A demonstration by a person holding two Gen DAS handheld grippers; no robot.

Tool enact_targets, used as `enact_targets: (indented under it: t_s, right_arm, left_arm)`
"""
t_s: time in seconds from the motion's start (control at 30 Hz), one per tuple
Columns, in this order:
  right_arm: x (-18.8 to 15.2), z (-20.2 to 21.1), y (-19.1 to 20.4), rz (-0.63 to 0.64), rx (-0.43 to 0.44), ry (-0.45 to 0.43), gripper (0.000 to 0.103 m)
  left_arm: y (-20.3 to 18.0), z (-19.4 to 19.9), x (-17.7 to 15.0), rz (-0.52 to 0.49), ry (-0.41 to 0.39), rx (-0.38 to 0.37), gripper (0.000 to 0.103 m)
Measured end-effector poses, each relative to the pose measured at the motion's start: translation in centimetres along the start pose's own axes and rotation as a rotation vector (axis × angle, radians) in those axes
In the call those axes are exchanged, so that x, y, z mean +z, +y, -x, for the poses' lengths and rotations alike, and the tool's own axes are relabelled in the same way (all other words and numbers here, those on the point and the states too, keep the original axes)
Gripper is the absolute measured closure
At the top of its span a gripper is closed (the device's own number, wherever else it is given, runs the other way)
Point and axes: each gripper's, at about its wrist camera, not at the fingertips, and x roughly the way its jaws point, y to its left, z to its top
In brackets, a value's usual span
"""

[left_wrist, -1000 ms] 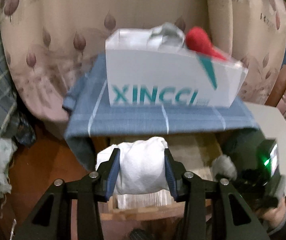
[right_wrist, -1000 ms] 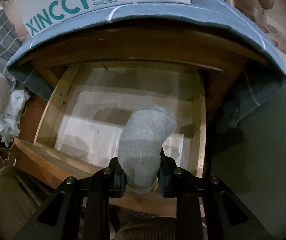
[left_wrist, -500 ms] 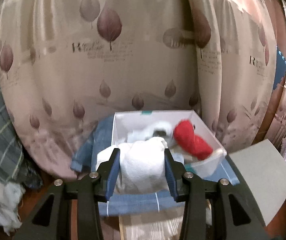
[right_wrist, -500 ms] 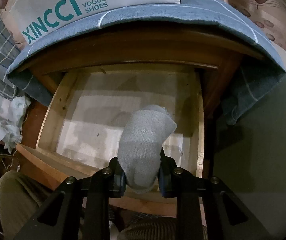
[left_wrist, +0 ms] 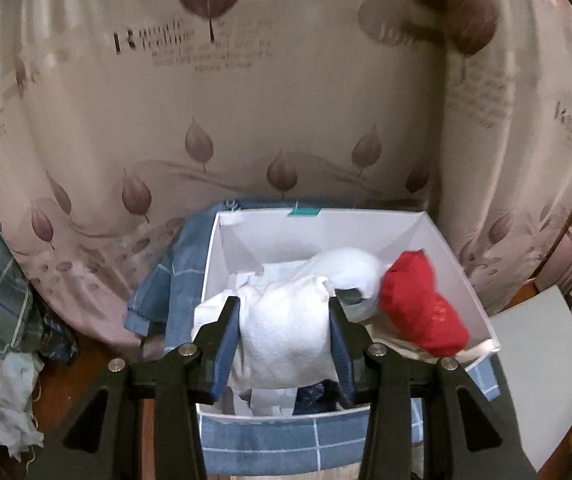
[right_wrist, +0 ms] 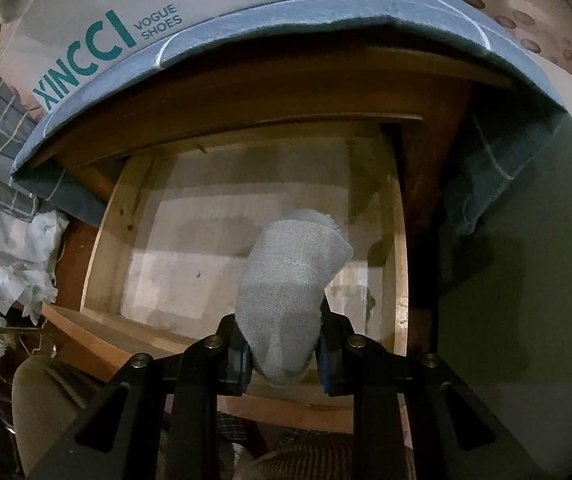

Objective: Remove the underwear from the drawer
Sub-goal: 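Carry the white sock with the left gripper over the box while the right gripper holds the grey sock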

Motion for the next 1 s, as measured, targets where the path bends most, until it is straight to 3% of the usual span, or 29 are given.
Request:
enact_targets:
  t_s: [0.2,0.37,0.7,1.0]
  right_arm:
    - [0.1,-0.2,-0.2,-0.012,0.008,0.01,0.08]
    - [0.2,-0.4,-0.3,-0.017,0.013,0.022,0.08]
    - [0.2,-0.7,-0.1,-0.015,0.003,0.032,0.08]
    - [0.1,-0.6,0.0,-0.009,0.0,0.036,0.079]
  left_arm:
    - [0.1,-4.5,-1.4,-0.008,0.09,0.01,0.06]
    - [-0.2,-6.5,-2.1,-0.031,0.117,0.034,0.06]
    - [-1.8,-7.0,-2.4,-0.101,0.118,0.108,0.051]
    - [-2.8,-5.0,-2.3,-0.146,0.069,0.081,0.043]
